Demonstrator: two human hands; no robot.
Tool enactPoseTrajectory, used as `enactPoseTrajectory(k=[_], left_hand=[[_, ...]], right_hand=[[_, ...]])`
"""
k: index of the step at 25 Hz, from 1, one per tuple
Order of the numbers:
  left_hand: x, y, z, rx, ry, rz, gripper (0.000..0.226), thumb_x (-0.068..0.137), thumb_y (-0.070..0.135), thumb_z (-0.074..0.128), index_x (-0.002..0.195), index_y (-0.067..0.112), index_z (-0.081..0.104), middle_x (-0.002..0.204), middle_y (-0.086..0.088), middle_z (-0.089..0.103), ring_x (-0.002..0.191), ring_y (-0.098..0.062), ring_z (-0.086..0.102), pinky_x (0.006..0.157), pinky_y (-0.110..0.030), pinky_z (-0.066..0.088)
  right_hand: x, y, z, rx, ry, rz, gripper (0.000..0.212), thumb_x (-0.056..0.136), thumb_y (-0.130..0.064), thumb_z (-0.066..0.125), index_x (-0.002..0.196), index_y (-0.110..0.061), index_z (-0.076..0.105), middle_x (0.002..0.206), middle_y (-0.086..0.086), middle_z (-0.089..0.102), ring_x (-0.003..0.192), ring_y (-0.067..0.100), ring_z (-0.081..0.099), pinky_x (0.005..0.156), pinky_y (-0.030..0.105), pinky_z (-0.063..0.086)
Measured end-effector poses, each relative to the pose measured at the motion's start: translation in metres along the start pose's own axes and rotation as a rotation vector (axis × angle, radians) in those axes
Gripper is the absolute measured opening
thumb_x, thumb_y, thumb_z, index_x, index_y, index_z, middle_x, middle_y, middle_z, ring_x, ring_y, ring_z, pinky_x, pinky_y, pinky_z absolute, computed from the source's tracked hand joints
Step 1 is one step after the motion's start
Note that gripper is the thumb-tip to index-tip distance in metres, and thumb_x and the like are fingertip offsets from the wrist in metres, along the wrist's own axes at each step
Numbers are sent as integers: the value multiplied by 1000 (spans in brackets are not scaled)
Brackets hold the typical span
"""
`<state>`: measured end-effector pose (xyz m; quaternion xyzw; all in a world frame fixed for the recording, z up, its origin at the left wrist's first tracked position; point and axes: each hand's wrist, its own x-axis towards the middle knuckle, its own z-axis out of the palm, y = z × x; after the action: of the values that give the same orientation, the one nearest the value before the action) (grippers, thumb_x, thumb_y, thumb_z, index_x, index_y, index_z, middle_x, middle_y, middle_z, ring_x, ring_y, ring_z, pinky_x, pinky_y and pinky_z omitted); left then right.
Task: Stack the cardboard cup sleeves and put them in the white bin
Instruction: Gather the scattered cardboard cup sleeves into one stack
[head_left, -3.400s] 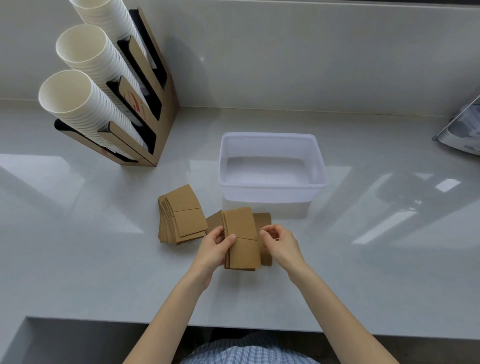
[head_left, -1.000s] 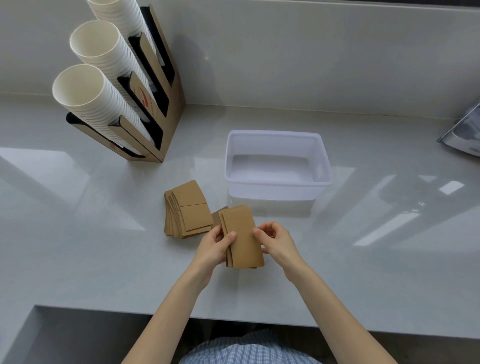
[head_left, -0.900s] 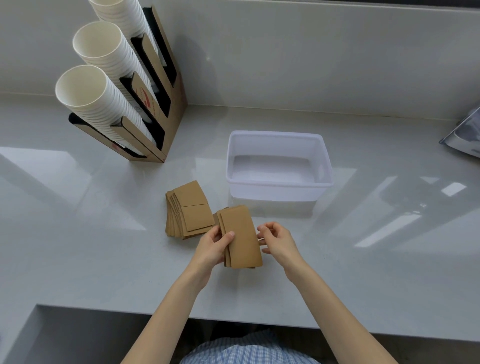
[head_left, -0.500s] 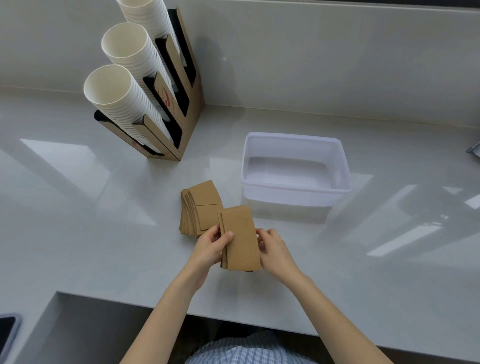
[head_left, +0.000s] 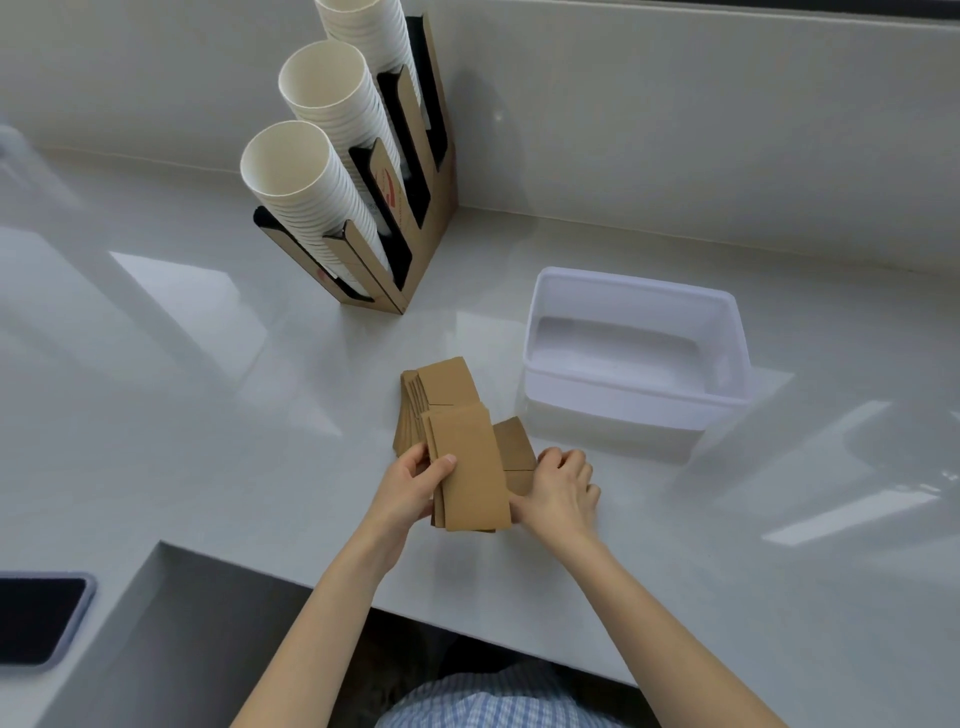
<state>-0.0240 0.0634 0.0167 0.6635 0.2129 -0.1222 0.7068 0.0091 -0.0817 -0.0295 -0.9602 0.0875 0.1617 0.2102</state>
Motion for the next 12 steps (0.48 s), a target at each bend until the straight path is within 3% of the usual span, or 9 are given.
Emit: enactPoseTrajectory(k=[5,9,12], left_hand=[[0,0,-2,-14,21,-3,14,90,19,50,92,32,53,97,12,60,90,-5,58,71,-25,50],[2,0,-2,-22,20,-1,14,90,19,50,92,32,52,96,12,60,90,-5,58,69,-24,49],[2,0,-1,-15,12,2,15,90,19,50,90,34,53,97,12,60,90,-6,58,70,-24,50]], right_hand=[[6,-5,-1,14,-28,76,74,73,-45,67,123,0,36,130,16,40,121,31,38,97,37,35],[11,-1,-10,150,-92,64,51,81,-28,63,118,-1,39,124,15,53,116,32,49,91,39,42],[13,8,-21,450,-182,77,34,86,-17,53,117,-3,49,118,13,60,103,26,55,80,33,43]])
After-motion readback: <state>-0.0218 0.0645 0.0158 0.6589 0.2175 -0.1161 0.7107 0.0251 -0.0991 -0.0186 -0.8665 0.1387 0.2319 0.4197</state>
